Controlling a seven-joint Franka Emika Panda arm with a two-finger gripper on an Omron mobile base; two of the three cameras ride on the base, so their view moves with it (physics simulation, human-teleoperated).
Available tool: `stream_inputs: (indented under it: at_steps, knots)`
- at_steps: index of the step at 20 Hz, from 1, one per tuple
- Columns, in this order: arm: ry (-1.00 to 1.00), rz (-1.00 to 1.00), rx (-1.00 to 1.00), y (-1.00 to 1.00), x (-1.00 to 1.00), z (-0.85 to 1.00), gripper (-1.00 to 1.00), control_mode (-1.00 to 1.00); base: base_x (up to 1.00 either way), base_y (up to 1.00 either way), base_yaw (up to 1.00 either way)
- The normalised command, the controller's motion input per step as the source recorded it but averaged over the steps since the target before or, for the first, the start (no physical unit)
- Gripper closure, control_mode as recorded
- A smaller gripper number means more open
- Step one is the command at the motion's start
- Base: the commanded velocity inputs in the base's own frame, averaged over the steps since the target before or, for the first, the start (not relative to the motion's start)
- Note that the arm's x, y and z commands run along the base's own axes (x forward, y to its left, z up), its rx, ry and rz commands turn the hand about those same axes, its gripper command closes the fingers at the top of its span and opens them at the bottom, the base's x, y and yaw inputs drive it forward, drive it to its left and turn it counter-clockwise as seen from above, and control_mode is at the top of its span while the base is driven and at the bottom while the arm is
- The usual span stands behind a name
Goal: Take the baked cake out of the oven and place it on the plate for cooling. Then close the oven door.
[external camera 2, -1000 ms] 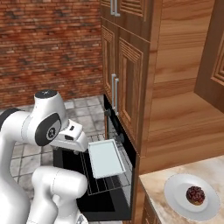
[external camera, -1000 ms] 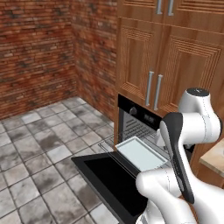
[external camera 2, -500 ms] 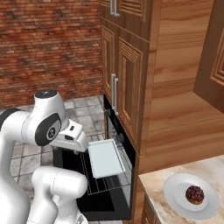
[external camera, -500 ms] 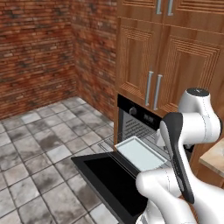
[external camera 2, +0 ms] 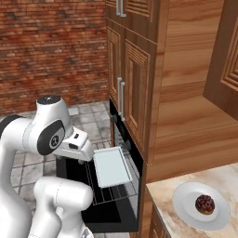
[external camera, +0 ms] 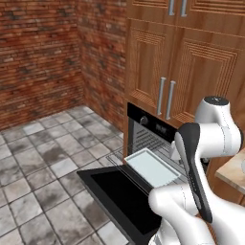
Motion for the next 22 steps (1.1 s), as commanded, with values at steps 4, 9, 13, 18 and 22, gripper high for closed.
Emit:
stream_inputs:
  at_steps: [4, 9, 13, 18, 22]
  knots:
    - [0.00, 0.00, 0.00, 0.00, 0.00, 0.00, -1.00, 1.00, -0.13, -0.02, 0.00]
    - [0.00, 0.00, 0.00, 0.00, 0.00, 0.00, -1.00, 1.00, -0.03, 0.00, 0.00]
    - [0.00, 0.00, 0.00, 0.00, 0.00, 0.00, -1.00, 1.00, 0.00, 0.00, 0.00]
    - [0.00, 0.00, -0.02, 0.18, 0.00, -0.11, -1.00, -1.00, 0.00, 0.10, 0.00]
    - [0.00, 0.00, -0.09, 0.76, 0.00, -0.30, -1.00, -1.00, 0.00, 0.00, 0.00]
